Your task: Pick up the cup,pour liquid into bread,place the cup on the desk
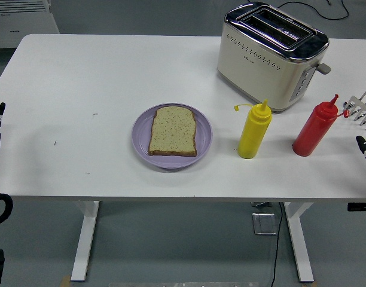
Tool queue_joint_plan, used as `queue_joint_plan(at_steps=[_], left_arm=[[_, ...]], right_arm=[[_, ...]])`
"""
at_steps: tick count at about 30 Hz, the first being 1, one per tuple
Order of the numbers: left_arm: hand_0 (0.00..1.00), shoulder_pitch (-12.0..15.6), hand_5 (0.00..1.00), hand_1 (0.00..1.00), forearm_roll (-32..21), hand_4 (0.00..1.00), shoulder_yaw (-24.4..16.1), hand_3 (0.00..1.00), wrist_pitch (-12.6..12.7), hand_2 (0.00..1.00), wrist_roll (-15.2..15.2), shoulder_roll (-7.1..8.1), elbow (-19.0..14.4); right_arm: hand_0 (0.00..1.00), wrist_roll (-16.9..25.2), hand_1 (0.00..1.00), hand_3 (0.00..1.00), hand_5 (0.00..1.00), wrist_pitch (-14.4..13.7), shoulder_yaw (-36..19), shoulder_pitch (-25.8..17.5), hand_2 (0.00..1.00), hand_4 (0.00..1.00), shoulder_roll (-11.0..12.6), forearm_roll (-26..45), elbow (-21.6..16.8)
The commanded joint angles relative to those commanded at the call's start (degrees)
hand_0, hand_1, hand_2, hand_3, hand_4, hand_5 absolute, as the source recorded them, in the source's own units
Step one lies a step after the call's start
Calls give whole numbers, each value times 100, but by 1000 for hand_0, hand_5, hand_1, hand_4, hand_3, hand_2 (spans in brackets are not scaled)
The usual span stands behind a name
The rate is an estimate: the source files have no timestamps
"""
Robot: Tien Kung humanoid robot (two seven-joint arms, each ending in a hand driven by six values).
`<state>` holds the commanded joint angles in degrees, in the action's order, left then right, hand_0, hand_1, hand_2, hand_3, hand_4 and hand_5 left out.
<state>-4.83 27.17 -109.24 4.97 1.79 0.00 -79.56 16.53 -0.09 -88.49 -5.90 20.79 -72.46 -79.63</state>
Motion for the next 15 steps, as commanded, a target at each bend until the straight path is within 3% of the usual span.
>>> queue_joint_plan(at_steps=[4, 15], left_arm=[[781, -5, 941, 731, 5, 525, -4, 663, -3, 725, -1, 0, -1], [779, -5, 939, 731, 17, 524, 9, 664, -2, 725, -3, 0, 4]], right_arm=[[968, -45, 946, 998, 45, 128, 74, 19, 998, 841, 12, -10, -70], [975, -26, 945, 998, 38, 119, 316, 381, 998, 853, -136, 522, 98]])
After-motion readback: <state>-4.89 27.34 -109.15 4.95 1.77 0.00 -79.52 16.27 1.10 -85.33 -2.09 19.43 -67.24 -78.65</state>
